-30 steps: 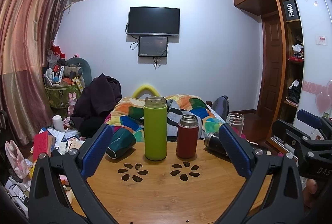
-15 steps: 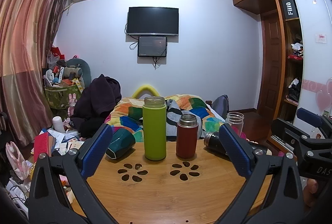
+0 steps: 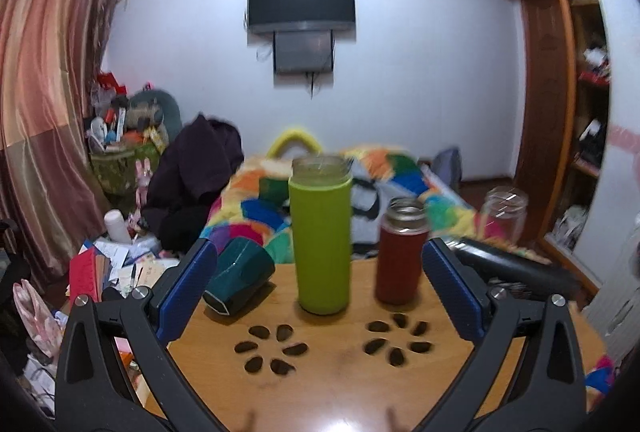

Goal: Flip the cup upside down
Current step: 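Grasp the lime-green tumbler around its body with the left gripper and lift, then tilt the lifted tumbler with the left gripper while the right gripper closes on its body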

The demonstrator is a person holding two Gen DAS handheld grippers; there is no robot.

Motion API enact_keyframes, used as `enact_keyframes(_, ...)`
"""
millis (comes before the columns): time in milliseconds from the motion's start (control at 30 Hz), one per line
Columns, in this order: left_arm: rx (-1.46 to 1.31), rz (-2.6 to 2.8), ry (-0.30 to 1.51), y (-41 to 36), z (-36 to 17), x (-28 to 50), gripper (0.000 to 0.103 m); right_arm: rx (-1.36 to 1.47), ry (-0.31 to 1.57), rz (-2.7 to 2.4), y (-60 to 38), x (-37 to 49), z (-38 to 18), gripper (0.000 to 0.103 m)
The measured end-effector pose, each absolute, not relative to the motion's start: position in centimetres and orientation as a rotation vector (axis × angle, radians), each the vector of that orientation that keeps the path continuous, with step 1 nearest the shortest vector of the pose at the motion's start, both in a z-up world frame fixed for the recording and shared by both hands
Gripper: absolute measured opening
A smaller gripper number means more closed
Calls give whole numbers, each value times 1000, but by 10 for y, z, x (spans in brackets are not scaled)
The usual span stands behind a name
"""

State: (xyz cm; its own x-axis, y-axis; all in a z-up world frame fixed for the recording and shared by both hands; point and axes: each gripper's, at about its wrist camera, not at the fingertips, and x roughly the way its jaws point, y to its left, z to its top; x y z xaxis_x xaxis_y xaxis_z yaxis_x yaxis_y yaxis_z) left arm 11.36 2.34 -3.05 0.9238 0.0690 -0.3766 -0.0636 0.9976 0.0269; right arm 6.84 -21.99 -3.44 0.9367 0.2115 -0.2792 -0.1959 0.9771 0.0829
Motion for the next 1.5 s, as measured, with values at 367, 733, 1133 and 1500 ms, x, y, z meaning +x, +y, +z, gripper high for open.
enact_keyframes(367,-59,39,535,42,-63,227,103,89,370,180,-242,92,-59,103)
enact_keyframes(733,-13,16,560,32,-66,240,63,96,415,176,-244,103,-70,103)
enact_keyframes(1133,61,-131,630,17,-51,178,63,68,395,191,-235,95,-70,103)
enact_keyframes(1500,136,-351,651,-25,-38,104,63,12,390,295,-222,79,-85,103)
